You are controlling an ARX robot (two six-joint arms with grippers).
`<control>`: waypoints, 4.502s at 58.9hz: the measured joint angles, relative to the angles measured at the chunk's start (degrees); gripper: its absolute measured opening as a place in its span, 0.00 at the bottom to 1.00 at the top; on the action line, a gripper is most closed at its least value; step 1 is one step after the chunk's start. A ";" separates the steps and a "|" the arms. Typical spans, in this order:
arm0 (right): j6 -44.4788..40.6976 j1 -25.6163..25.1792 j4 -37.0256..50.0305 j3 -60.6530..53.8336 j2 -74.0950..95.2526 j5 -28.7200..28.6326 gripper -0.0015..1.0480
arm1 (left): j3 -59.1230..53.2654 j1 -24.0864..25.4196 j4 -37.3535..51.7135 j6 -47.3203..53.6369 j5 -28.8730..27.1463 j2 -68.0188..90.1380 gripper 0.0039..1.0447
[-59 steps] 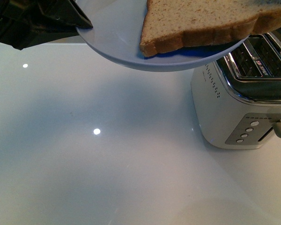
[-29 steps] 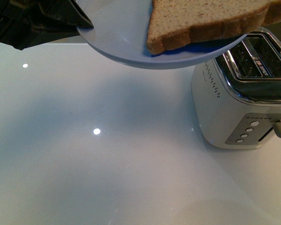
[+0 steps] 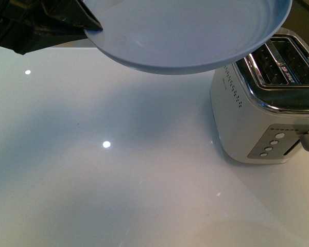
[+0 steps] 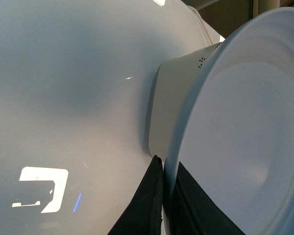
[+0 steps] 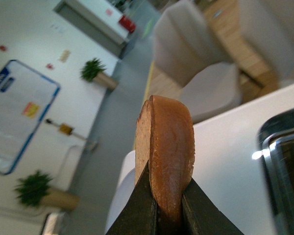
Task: Left arm holds plate, right arm toasts bread
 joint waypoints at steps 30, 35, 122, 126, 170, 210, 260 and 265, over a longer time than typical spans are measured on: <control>-39.19 4.98 -12.13 9.97 14.62 16.24 0.03 | -0.11 0.07 -0.24 0.00 0.04 0.00 0.02; -39.28 5.86 -12.13 9.97 15.52 16.33 0.03 | -0.11 0.13 -0.26 0.00 0.09 0.00 0.02; -39.45 9.20 -8.63 5.44 25.77 18.51 0.12 | -0.92 0.92 0.02 -0.22 1.46 -0.07 0.02; -39.45 9.20 -7.96 4.46 25.75 17.90 0.22 | -0.98 0.92 0.02 -0.22 1.49 -0.11 0.02; -28.87 2.95 -0.09 -14.16 -4.17 12.59 0.92 | -1.01 1.03 0.44 -0.22 1.55 -0.22 0.02; -34.49 -2.32 12.13 -35.08 -27.69 13.97 0.38 | -1.36 -1.09 0.46 -0.15 -0.07 -0.50 0.02; -34.86 -2.38 5.14 -45.99 -46.07 13.94 0.02 | -1.46 -1.62 0.11 -0.02 -0.96 -1.05 0.02; -34.88 -2.38 3.89 -46.47 -47.76 13.94 0.02 | -1.60 -1.64 0.11 -0.02 -1.01 -1.11 0.02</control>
